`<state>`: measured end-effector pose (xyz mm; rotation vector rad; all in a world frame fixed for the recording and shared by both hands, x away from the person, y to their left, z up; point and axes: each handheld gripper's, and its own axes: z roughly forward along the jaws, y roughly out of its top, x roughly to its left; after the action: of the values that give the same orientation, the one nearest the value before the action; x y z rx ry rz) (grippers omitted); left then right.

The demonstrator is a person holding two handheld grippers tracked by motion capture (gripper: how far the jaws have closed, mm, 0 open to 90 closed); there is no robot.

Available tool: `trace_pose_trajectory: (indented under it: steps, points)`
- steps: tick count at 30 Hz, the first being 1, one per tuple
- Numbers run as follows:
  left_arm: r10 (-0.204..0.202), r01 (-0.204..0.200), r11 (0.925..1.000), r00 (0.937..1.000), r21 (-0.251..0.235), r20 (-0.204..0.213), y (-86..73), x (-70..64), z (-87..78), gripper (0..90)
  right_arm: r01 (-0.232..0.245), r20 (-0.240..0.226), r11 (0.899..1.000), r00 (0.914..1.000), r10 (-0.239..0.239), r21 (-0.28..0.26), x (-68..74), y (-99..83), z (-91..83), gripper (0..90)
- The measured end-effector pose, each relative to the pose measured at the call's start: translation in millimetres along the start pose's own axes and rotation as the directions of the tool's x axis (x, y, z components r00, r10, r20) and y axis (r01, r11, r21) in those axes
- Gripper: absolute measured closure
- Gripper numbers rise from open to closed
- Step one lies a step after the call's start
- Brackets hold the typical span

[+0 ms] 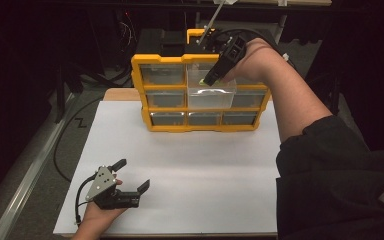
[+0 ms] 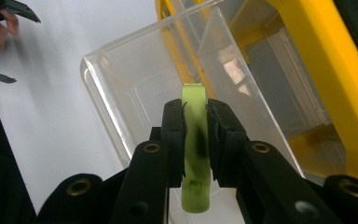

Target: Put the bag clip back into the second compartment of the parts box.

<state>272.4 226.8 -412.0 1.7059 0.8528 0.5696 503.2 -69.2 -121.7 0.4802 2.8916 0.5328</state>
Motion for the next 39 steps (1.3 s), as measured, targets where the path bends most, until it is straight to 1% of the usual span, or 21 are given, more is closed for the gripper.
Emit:
trace_pose_trajectory:
  steps: [3,4,7,8,9,10,13,14,15,16,19,20,22,23,27,31,34,37,38,39]
  points:
    - [-0.001,0.001,1.0,1.0,0.002,0.001,-0.1,0.3,0.2,0.4,-0.004,-0.002,1.0,1.0,0.004,-0.011,-0.9,0.0,-0.7,78.8]
    - [-0.002,0.002,1.0,1.0,0.002,0.0,-0.2,0.2,0.4,0.5,-0.013,-0.006,1.0,0.9999,0.013,-0.023,-1.4,0.1,-3.9,78.8]
    - [0.001,-0.001,1.0,1.0,0.002,0.002,-0.1,-0.1,0.4,0.5,-0.018,-0.006,0.999,0.9998,0.018,-0.033,-1.3,0.3,-7.0,78.4]
    - [0.001,-0.001,1.0,1.0,0.004,0.002,-0.2,-0.1,0.6,0.5,-0.014,0.01,0.998,0.9998,0.015,-0.058,-1.4,-0.2,-9.5,64.8]
    - [0.001,-0.001,1.0,1.0,0.006,0.003,-0.3,0.0,0.8,0.5,-0.014,0.01,0.998,0.9998,0.015,-0.058,-1.4,-0.2,-9.5,64.8]
    - [0.0,0.0,1.0,1.0,0.006,0.004,-0.3,0.0,1.0,0.5,-0.043,0.01,0.997,0.999,0.044,-0.06,-3.1,-0.3,-12.2,45.0]
    - [-0.005,0.005,1.0,1.0,0.006,0.005,-0.6,-0.2,1.5,0.4,-0.038,0.013,0.997,0.9991,0.039,-0.063,-1.8,-1.9,-17.0,43.7]
    - [-0.005,0.005,1.0,1.0,0.007,0.005,-0.6,-0.3,1.5,0.5,-0.044,0.009,0.996,0.999,0.045,-0.076,0.2,-4.7,-22.9,42.2]
    - [-0.005,0.005,1.0,1.0,0.006,0.006,-0.6,-0.3,1.4,0.5,-0.044,0.009,0.996,0.999,0.045,-0.076,0.2,-4.7,-22.9,42.2]
    - [-0.006,0.006,1.0,1.0,0.007,0.005,-0.8,0.1,1.4,0.5,-0.042,0.002,0.996,0.9991,0.042,-0.076,3.8,-8.5,-28.1,40.6]
    - [-0.007,0.007,0.9999,1.0,0.01,0.004,-1.0,0.9,1.3,0.5,-0.046,0.002,0.997,0.9989,0.046,-0.068,7.6,-12.9,-32.4,40.0]
    - [-0.013,0.013,0.9999,0.9999,0.007,0.003,-0.9,1.0,1.3,0.5,-0.048,-0.001,0.997,0.9988,0.048,-0.061,12.1,-18.2,-36.1,39.2]
    - [-0.012,0.012,0.9999,0.9999,0.007,0.001,-0.8,1.6,1.0,0.5,-0.045,0.0,0.997,0.999,0.045,-0.056,17.5,-23.4,-39.2,38.5]
    - [-0.012,0.012,0.9999,0.9999,0.006,0.002,-0.7,1.5,1.2,0.5,-0.045,0.0,0.997,0.999,0.045,-0.056,17.5,-23.4,-39.2,38.5]
    - [-0.01,0.01,0.9999,1.0,0.006,0.0,-0.8,1.0,2.1,0.5,-0.048,0.006,0.998,0.9988,0.048,-0.046,27.9,-34.9,-43.7,36.5]
    - [-0.005,0.005,0.9999,1.0,0.009,-0.002,-0.9,1.2,1.8,0.5,-0.045,0.014,0.998,0.9988,0.046,-0.04,36.8,-48.5,-48.8,35.1]
    - [-0.009,0.009,0.9999,0.9999,0.005,-0.004,-1.0,1.1,1.8,0.5,-0.062,0.022,0.997,0.9978,0.063,-0.047,40.5,-61.6,-52.2,33.2]
    - [-0.007,0.007,0.9999,1.0,0.008,-0.005,-1.0,1.5,1.2,0.5,-0.085,0.025,0.995,0.9959,0.086,-0.049,43.2,-76.8,-51.3,29.4]
    - [-0.007,0.007,0.9999,1.0,0.008,-0.005,-0.9,1.5,1.1,0.5,-0.101,0.025,0.993,0.9944,0.103,-0.053,44.8,-87.0,-49.2,27.6]
    - [-0.004,0.005,0.9999,1.0,0.009,-0.005,-0.9,1.5,0.9,0.5,-0.101,0.025,0.993,0.9944,0.103,-0.053,44.8,-87.0,-49.2,27.6]
